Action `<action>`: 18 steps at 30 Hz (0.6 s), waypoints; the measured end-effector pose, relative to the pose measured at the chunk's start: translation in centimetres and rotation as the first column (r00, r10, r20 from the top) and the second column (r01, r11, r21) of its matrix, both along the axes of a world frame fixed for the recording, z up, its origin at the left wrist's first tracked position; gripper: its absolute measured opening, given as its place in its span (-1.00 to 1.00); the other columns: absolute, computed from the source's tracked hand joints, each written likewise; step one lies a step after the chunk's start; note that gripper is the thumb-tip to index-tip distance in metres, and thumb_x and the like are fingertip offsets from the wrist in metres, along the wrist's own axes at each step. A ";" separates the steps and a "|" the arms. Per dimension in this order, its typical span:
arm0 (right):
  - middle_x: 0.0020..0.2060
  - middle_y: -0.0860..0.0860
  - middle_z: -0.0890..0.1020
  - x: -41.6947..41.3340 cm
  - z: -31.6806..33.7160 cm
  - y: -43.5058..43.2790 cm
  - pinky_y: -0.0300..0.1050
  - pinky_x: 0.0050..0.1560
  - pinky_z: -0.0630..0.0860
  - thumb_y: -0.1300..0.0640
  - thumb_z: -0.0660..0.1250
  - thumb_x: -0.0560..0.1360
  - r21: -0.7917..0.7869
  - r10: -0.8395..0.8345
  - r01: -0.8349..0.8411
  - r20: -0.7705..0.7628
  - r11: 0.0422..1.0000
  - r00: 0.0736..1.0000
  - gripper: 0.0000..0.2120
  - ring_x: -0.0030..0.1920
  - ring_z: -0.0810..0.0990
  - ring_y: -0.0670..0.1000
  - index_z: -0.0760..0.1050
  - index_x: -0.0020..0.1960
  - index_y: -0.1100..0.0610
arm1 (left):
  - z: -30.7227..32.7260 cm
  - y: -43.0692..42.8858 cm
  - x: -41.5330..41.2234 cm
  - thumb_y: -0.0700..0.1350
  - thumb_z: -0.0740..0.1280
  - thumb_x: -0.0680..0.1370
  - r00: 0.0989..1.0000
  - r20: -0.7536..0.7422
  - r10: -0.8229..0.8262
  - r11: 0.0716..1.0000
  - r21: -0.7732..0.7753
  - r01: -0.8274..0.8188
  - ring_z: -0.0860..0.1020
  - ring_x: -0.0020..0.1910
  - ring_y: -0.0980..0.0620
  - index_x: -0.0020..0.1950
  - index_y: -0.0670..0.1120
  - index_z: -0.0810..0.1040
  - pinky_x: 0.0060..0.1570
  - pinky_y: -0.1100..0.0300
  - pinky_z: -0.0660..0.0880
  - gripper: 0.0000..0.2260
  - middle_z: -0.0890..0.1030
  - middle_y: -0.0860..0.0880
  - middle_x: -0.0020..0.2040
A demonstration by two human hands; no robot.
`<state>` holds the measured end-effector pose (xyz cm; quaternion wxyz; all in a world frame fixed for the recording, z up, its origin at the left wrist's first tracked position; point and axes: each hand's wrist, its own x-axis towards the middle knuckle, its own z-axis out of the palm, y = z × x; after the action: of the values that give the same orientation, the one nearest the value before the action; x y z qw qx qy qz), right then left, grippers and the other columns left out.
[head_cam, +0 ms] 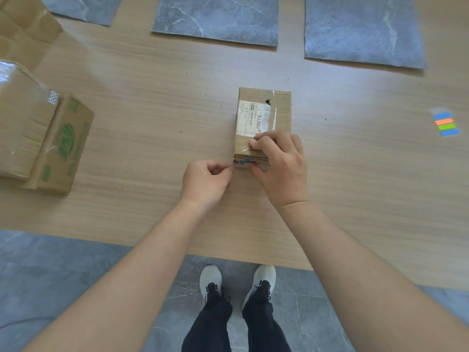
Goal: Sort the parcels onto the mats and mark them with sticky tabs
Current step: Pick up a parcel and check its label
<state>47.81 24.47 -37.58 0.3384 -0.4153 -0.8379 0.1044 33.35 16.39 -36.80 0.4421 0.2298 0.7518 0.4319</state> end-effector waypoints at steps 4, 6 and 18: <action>0.01 0.01 0.62 -0.4 0.2 0.0 -0.18 0.06 0.43 0.22 0.62 0.28 -0.021 -0.007 0.007 -0.002 1.000 1.000 -0.69 0.02 0.46 0.06 0.63 -0.02 0.15 | 1.9 0.9 -0.8 -0.18 0.28 0.60 0.977 0.126 0.170 0.983 0.046 -0.177 0.67 -0.01 -0.10 0.07 -0.15 0.68 0.12 0.02 0.62 -0.81 0.68 -0.12 -0.07; 0.06 0.02 0.62 0.2 1.5 -0.2 -0.17 0.10 0.48 0.09 0.60 0.39 -0.125 0.024 -0.041 -0.129 0.991 0.991 -0.74 0.07 0.52 0.04 0.65 0.01 0.16 | 2.8 1.6 -1.0 -0.12 0.19 0.65 0.953 0.258 0.157 0.980 0.078 -0.183 0.64 0.14 -0.04 0.21 -0.11 0.65 0.21 0.07 0.57 -0.73 0.67 -0.11 0.11; 0.13 -0.06 0.70 0.0 10.1 0.3 0.13 0.29 0.54 -0.17 0.08 0.59 -0.807 -0.555 -0.013 -0.418 0.591 0.719 -0.54 0.19 0.64 -0.04 0.62 0.25 0.01 | 11.5 4.9 -0.5 0.06 0.02 0.67 0.924 0.380 -0.054 0.990 0.144 -0.002 0.62 0.15 -0.02 0.28 -0.05 0.61 0.15 0.09 0.53 -0.57 0.68 0.01 0.15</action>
<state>47.84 24.81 -27.43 0.4039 -0.5879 -0.4658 0.5238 32.82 21.26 -25.27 0.5684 0.1820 0.6153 0.5149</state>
